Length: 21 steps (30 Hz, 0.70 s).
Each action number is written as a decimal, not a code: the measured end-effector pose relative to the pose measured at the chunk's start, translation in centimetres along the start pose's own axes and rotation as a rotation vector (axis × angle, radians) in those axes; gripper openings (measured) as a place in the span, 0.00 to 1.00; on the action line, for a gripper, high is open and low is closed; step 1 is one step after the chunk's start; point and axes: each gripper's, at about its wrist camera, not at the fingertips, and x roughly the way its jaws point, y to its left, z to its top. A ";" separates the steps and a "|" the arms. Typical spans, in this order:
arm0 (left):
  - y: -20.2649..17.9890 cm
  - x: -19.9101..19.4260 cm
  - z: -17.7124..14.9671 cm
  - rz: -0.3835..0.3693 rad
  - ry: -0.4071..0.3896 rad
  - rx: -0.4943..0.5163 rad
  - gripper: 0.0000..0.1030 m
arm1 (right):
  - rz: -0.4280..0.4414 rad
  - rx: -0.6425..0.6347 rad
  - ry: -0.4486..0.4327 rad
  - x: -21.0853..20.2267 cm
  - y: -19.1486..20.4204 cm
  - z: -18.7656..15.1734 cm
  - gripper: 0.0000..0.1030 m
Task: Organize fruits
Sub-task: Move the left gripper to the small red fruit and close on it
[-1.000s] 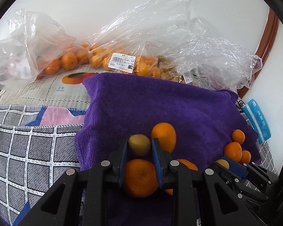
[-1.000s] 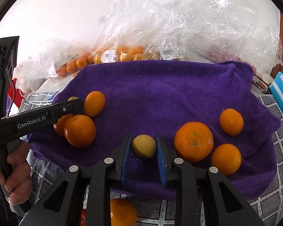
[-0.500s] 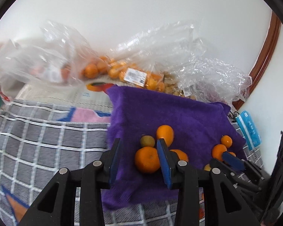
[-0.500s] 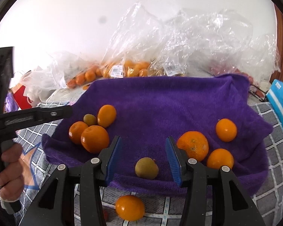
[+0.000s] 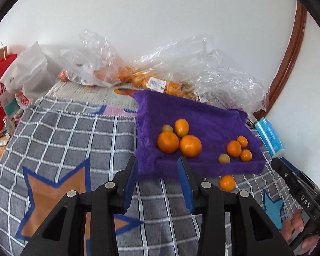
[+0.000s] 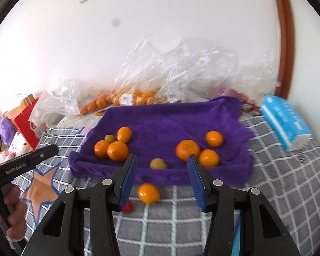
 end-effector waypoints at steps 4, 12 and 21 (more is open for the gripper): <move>-0.3 0.0 -2.3 -0.024 0.035 0.027 0.35 | -0.008 0.026 0.022 -1.2 -1.0 -1.6 0.47; -2.5 1.2 -5.7 -0.131 0.124 0.078 0.43 | -0.036 0.044 0.058 -2.9 -2.4 -5.2 0.47; -6.7 3.9 -5.9 -0.197 0.190 0.167 0.46 | -0.069 0.062 0.050 -4.1 -4.0 -7.2 0.47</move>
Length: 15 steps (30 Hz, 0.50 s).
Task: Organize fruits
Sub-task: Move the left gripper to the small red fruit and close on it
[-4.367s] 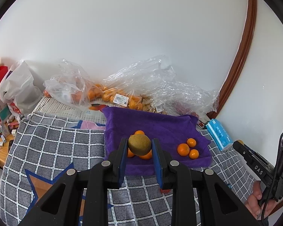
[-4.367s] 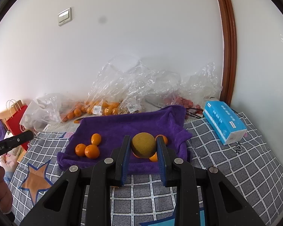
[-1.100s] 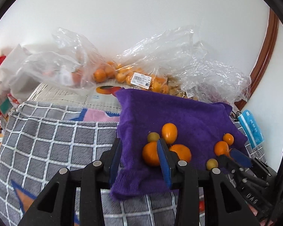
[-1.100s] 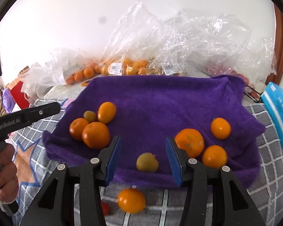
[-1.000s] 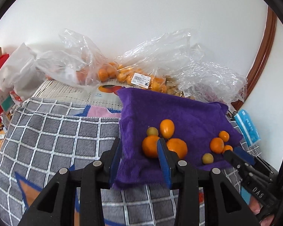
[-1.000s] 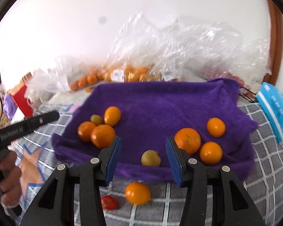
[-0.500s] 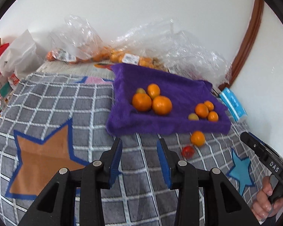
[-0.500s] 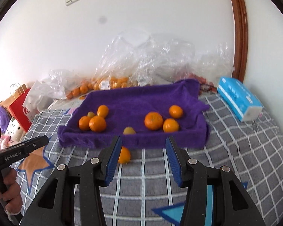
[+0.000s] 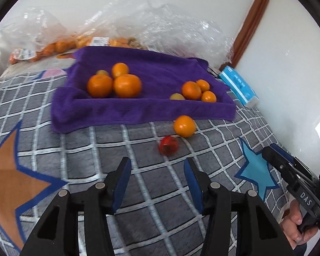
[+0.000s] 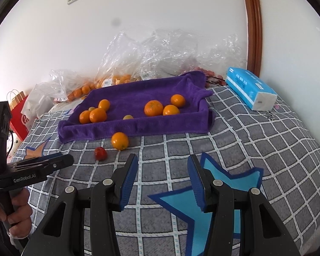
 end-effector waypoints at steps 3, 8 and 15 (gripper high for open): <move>-1.2 1.6 0.6 0.001 0.029 0.046 0.44 | 0.001 0.006 -0.001 0.1 -0.4 -0.4 0.47; -1.7 2.9 1.1 0.015 0.044 0.067 0.38 | -0.013 -0.026 0.004 0.7 -0.4 -1.2 0.47; -2.1 4.4 2.0 0.049 0.056 0.100 0.32 | -0.052 -0.095 -0.002 1.7 0.6 -1.5 0.47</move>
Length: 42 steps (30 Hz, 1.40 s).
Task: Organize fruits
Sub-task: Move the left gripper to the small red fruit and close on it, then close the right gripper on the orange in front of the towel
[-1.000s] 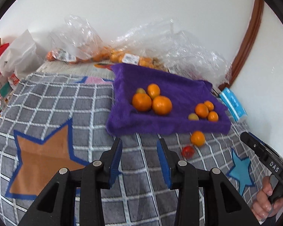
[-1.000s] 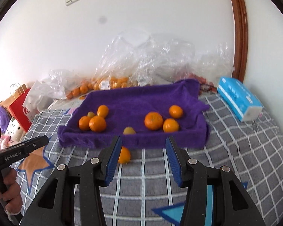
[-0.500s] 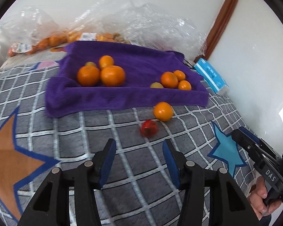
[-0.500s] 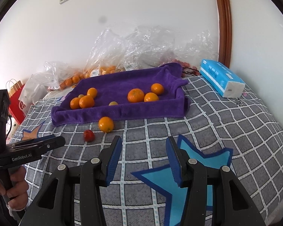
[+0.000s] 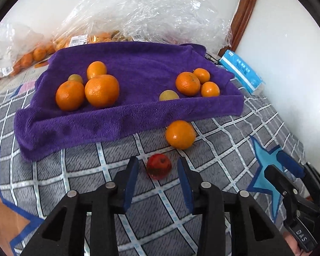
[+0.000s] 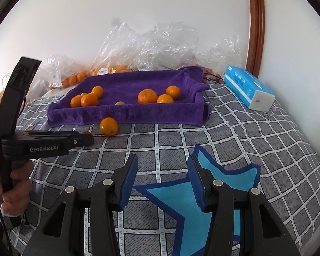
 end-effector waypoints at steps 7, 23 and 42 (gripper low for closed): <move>-0.4 0.4 0.3 0.004 -0.006 0.039 0.23 | -0.007 -0.040 0.004 0.4 1.2 0.1 0.47; 7.3 -5.5 -1.3 0.109 -0.123 -0.112 0.23 | 0.066 -0.035 0.050 3.8 4.1 3.2 0.47; 11.8 -6.0 -2.1 0.056 -0.187 -0.246 0.23 | 0.162 -0.010 0.169 9.6 7.2 5.1 0.38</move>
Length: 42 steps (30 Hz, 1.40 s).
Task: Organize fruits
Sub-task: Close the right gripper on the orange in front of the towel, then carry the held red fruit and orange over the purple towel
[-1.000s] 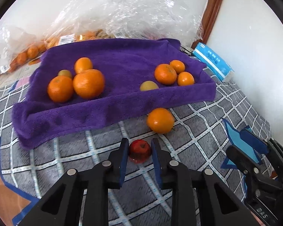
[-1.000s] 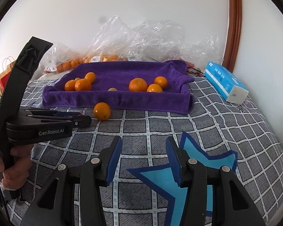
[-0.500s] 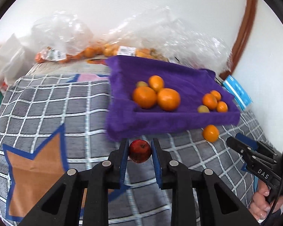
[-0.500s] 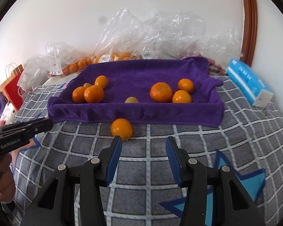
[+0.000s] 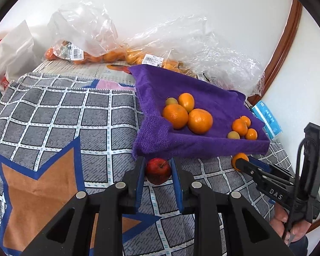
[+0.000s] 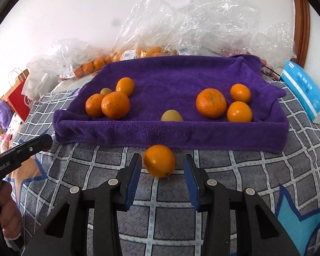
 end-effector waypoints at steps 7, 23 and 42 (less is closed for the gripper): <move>0.4 0.1 0.0 -0.019 0.009 -0.022 0.23 | -0.031 -0.066 -0.043 -0.5 1.2 -0.3 0.31; -0.9 -1.0 -0.8 -0.051 -0.013 0.022 0.23 | -0.030 -0.007 -0.116 -3.0 -0.4 -1.5 0.32; -5.4 -5.9 -1.4 -0.054 -0.053 0.074 0.23 | -0.056 -0.009 -0.178 -9.7 -1.0 -3.3 0.32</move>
